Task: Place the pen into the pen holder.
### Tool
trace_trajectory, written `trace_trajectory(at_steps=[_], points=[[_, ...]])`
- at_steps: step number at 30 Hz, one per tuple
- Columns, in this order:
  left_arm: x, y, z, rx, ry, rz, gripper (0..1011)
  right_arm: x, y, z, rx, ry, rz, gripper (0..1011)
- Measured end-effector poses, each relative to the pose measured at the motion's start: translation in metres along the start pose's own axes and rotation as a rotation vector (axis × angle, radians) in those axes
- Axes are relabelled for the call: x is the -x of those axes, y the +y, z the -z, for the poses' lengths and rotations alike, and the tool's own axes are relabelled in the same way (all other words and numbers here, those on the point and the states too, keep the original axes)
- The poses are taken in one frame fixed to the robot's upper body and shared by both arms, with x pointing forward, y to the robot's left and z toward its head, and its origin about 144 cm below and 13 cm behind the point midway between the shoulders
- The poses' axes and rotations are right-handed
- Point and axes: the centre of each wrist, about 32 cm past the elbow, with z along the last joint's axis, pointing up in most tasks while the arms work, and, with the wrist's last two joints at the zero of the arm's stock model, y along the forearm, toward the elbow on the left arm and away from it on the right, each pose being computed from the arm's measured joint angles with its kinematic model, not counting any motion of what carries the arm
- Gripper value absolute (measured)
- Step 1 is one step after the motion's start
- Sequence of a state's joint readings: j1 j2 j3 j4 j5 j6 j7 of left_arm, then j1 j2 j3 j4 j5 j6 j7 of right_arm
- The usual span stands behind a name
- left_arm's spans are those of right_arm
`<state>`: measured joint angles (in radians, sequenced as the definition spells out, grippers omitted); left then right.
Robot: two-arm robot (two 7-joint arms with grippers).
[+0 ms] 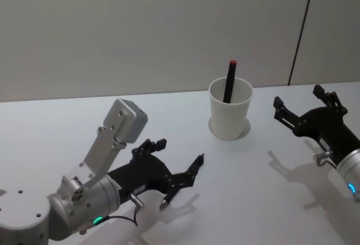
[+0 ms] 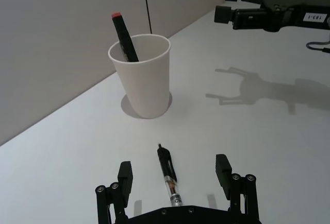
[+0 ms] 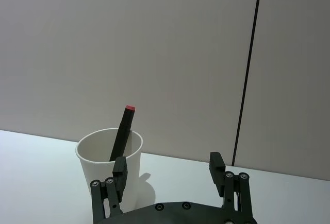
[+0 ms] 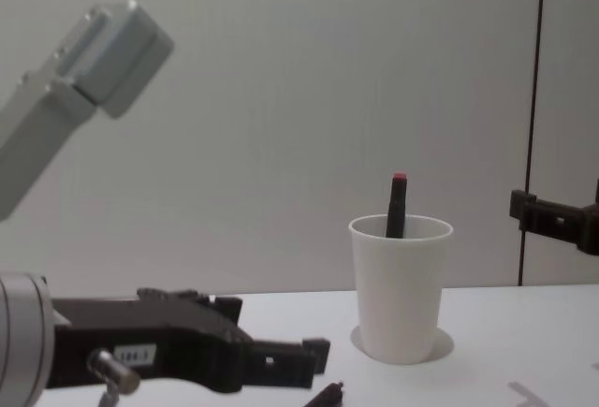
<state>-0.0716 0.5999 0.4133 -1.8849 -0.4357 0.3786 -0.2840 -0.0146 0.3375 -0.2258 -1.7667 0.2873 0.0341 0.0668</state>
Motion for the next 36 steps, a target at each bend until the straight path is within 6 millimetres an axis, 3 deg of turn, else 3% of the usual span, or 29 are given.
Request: trace_trajectory(at_steps=[36], points=[[0.02, -0.02, 0.011, -0.22, 0.037, -0.106, 1003, 0.0, 0.0, 0.0, 0.0, 0.0, 0.0, 1002]])
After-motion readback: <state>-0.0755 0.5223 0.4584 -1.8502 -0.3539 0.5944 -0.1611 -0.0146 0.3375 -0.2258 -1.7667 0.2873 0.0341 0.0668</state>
